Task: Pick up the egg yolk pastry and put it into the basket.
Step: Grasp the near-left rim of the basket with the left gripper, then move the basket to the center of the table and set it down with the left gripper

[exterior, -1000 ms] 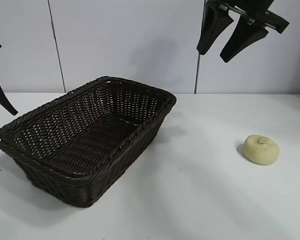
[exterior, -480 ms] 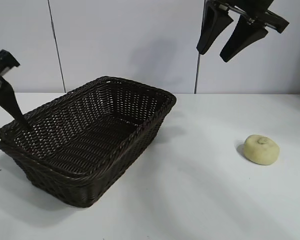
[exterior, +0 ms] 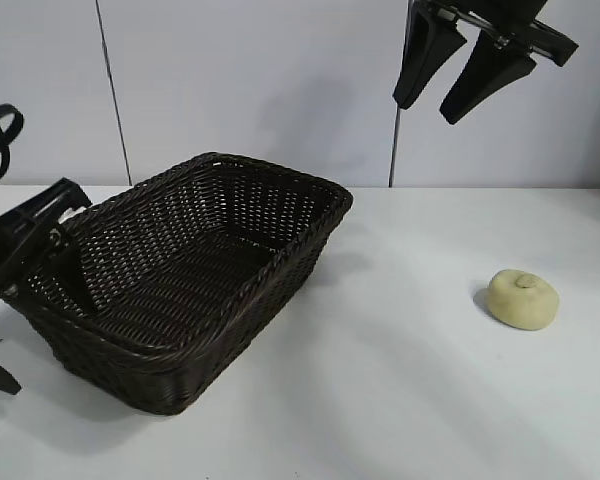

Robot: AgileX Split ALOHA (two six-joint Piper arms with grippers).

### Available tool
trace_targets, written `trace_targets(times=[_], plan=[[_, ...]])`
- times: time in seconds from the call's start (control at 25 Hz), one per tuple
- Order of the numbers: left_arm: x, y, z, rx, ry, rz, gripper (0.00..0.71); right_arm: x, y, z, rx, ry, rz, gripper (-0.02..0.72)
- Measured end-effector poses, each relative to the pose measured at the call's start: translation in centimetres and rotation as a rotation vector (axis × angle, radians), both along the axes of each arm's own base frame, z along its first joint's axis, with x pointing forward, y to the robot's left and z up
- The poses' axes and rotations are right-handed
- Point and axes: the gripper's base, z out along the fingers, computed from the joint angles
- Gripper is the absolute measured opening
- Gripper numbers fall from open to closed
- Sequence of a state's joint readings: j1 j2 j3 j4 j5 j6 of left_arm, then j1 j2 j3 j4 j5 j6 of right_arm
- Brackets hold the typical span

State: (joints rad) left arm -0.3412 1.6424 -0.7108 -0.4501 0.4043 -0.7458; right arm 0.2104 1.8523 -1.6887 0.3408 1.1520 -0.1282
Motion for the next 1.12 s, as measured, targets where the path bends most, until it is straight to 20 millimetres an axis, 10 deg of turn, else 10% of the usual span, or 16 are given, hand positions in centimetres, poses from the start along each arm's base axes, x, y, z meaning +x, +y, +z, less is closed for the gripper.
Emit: trace_targets(times=[0.28, 0.76, 1.12], plan=[[0.5, 0.0, -0.7, 0.008, -0.006, 0.011, 0.483, 0.0, 0.0, 0.0, 0.0, 0.0, -0.001, 0.381], [1.7, -0.5, 0.2, -0.012, -0.05, 0.026, 0.113, 0.0, 0.0, 0.0, 0.001, 0.001, -0.001, 0.381], [2.0, -0.8, 0.6, -0.022, -0.042, 0.017, 0.106, 0.0, 0.0, 0.0, 0.001, 0.0, -0.001, 0.381]])
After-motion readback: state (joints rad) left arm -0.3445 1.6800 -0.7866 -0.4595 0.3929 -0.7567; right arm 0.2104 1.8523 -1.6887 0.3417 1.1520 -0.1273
